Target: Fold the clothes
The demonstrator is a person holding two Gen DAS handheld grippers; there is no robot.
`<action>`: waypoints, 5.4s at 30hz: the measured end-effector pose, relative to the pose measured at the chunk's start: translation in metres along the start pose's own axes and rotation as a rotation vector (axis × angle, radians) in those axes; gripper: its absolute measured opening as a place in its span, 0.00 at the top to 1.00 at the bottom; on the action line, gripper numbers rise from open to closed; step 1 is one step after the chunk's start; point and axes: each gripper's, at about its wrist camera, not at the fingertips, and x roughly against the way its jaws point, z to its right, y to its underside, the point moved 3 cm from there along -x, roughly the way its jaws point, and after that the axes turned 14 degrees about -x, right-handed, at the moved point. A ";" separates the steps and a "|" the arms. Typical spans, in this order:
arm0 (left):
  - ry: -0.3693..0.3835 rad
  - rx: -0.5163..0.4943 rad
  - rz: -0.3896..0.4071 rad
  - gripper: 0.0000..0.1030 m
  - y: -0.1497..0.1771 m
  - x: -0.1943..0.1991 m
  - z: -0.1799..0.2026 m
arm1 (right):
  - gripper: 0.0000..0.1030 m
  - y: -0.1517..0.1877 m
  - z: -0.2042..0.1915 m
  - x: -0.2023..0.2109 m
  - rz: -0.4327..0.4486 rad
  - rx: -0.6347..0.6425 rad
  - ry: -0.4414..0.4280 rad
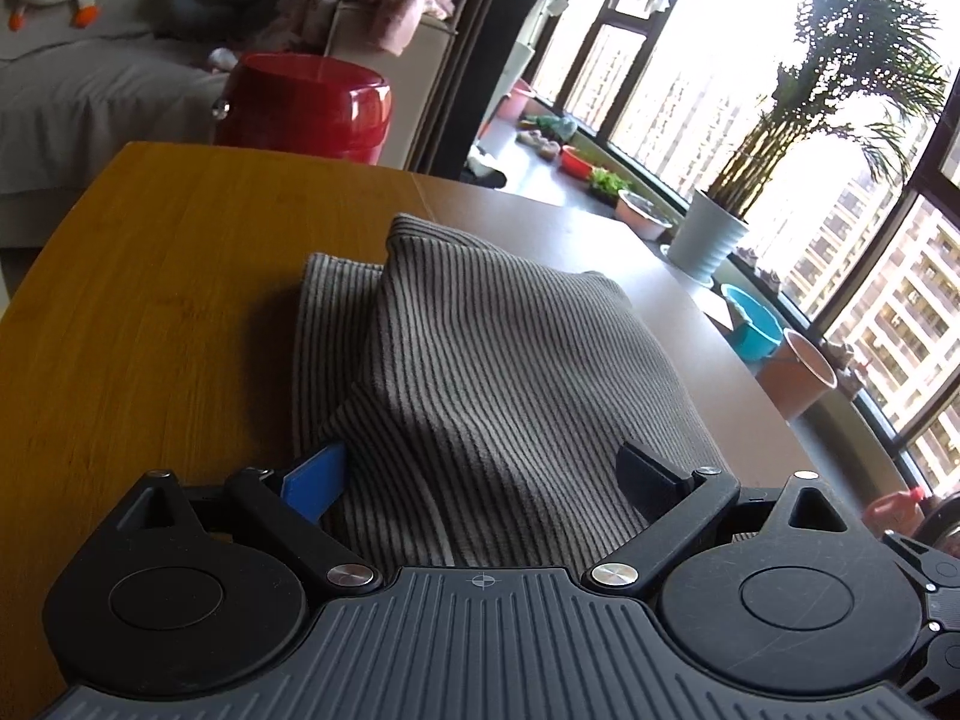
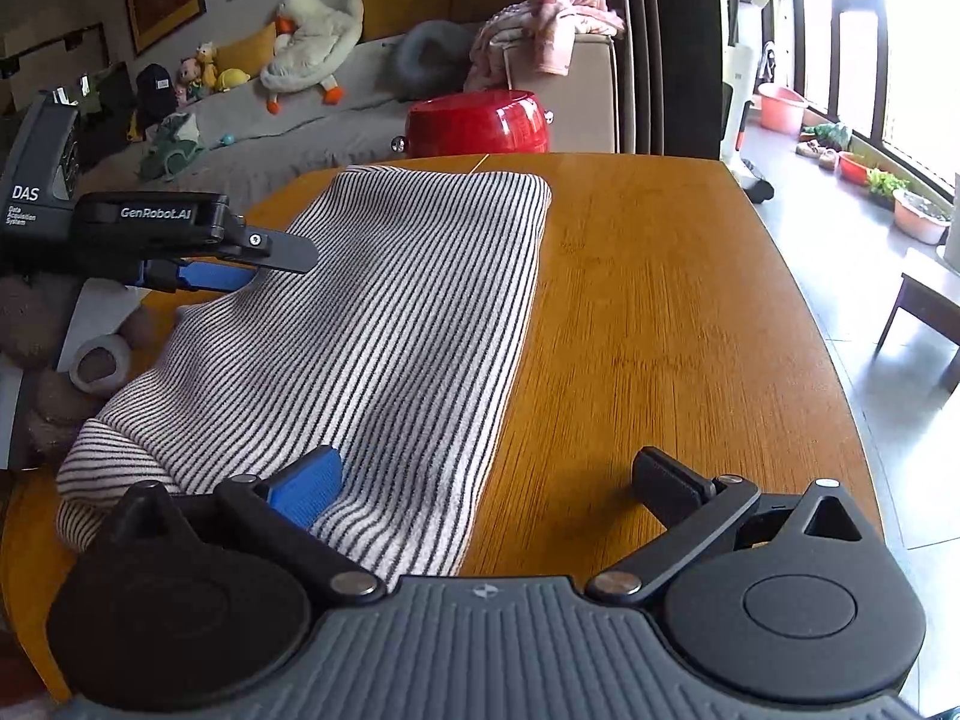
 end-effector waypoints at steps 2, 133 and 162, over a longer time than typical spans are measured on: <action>0.007 0.016 0.008 0.04 0.006 0.012 -0.001 | 0.00 0.000 0.000 -0.001 -0.007 0.015 -0.001; 0.248 -0.133 0.043 0.56 -0.013 0.026 -0.009 | 0.74 -0.021 -0.098 0.131 -0.047 0.526 -0.286; 0.261 -0.251 0.183 0.24 -0.026 0.059 0.009 | 0.37 -0.133 -0.031 -0.086 -0.249 0.155 -0.412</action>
